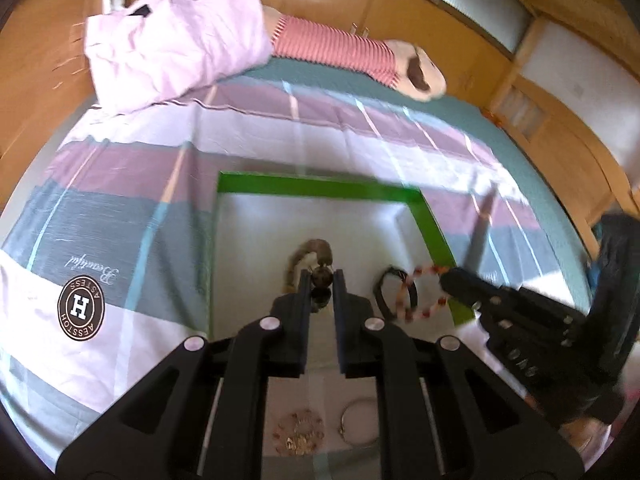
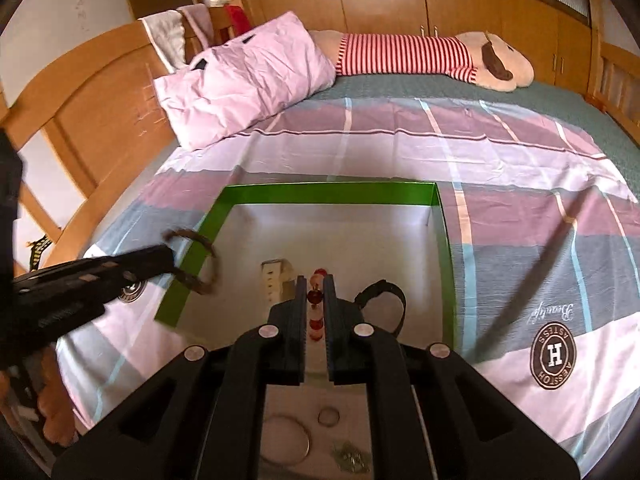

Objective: Organize jewelry
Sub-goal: 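Carry both bead bracelets into the green box and open both tools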

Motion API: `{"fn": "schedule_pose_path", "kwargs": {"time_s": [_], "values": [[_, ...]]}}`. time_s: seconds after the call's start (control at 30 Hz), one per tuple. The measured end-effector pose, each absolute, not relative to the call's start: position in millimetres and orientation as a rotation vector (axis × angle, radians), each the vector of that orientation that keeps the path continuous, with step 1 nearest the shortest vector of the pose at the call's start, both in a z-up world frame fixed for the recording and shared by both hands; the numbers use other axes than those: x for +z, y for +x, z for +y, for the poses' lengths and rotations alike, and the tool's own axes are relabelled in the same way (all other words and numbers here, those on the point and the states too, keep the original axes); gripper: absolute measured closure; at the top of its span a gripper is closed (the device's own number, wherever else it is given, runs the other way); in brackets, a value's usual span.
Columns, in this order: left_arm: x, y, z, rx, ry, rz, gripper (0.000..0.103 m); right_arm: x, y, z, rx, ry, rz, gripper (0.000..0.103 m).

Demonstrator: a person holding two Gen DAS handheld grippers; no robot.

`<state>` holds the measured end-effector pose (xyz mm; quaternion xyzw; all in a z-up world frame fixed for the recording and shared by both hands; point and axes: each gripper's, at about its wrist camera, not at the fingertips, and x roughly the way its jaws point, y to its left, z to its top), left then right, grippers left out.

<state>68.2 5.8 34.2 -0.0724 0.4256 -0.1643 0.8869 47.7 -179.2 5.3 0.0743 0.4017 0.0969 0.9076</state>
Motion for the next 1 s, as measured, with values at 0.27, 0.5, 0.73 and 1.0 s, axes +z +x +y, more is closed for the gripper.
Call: {"fn": "schedule_pose_path", "kwargs": {"time_s": [0.27, 0.5, 0.73, 1.0], "values": [[21.1, 76.5, 8.5, -0.238, -0.091, 0.923, 0.092, -5.2, 54.3, -161.1, 0.174, 0.096, 0.819, 0.096], [3.9, 82.2, 10.3, -0.189, -0.051, 0.987, 0.092, -20.6, 61.6, -159.3, 0.159, 0.086, 0.866, 0.095], [0.5, 80.6, 6.1, -0.174, -0.020, 0.989, 0.067, -10.3, 49.1, -165.5, 0.175, 0.107, 0.855, 0.056], [14.1, 47.5, -6.7, -0.279, -0.043, 0.981, 0.043, -16.5, 4.6, -167.0, 0.279, 0.107, 0.944, 0.049]]}}
